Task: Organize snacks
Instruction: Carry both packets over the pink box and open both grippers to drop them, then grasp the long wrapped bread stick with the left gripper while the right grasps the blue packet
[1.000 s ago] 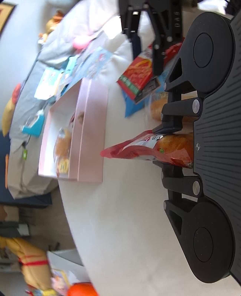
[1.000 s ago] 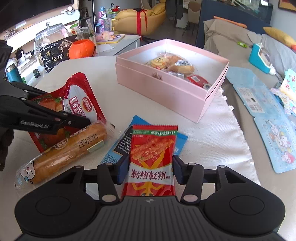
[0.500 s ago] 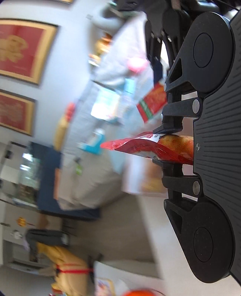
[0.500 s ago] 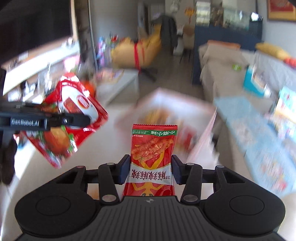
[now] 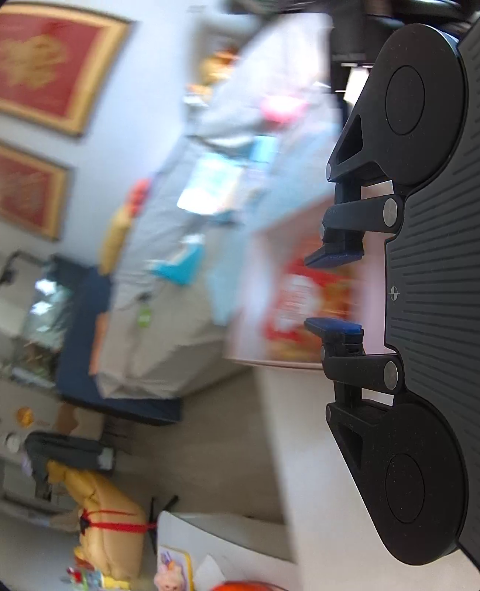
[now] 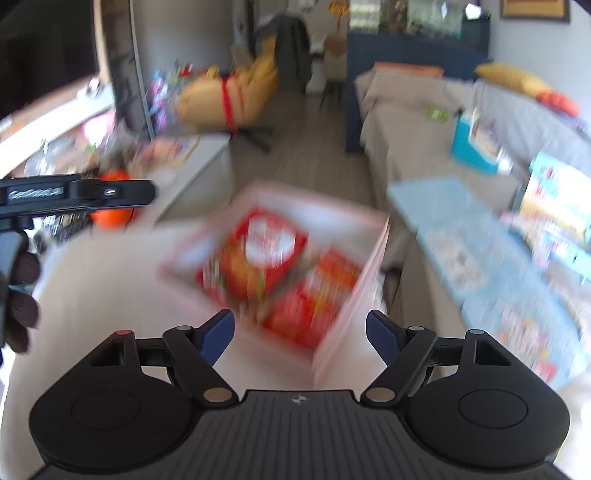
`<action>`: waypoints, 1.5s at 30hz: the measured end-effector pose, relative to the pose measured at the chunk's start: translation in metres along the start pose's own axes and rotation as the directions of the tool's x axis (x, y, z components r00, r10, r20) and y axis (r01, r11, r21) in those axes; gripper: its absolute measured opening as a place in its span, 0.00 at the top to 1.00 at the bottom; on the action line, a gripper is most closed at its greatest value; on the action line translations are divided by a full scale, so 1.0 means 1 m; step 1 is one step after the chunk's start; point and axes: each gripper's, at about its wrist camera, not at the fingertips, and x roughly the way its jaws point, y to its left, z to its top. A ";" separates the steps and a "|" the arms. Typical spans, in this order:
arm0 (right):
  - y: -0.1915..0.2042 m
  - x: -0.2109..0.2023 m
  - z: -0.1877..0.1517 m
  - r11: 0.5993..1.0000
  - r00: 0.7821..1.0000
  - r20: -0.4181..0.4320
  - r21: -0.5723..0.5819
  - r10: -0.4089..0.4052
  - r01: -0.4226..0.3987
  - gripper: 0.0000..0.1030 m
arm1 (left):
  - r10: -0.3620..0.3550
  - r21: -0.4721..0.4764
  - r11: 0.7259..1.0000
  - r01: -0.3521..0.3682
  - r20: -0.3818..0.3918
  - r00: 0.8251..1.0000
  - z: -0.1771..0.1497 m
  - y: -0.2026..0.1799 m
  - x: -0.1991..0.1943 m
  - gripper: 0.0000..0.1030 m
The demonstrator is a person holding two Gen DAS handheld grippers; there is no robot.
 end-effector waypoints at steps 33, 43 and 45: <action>0.071 0.024 -0.109 0.992 0.991 -0.089 0.088 0.095 -0.087 0.04 | 0.311 0.064 0.950 -0.305 -0.195 0.930 -0.138 -0.026 -0.037 0.63; 0.106 0.015 -0.129 0.984 0.992 -0.082 -0.144 0.091 -0.103 0.02 | 0.311 0.064 0.950 -0.304 -0.184 0.933 -0.140 -0.026 -0.037 0.62; 0.102 0.014 -0.131 0.984 0.992 -0.076 -0.134 0.104 -0.114 0.00 | 0.313 0.068 0.950 -0.305 -0.183 0.932 -0.141 -0.026 -0.037 0.62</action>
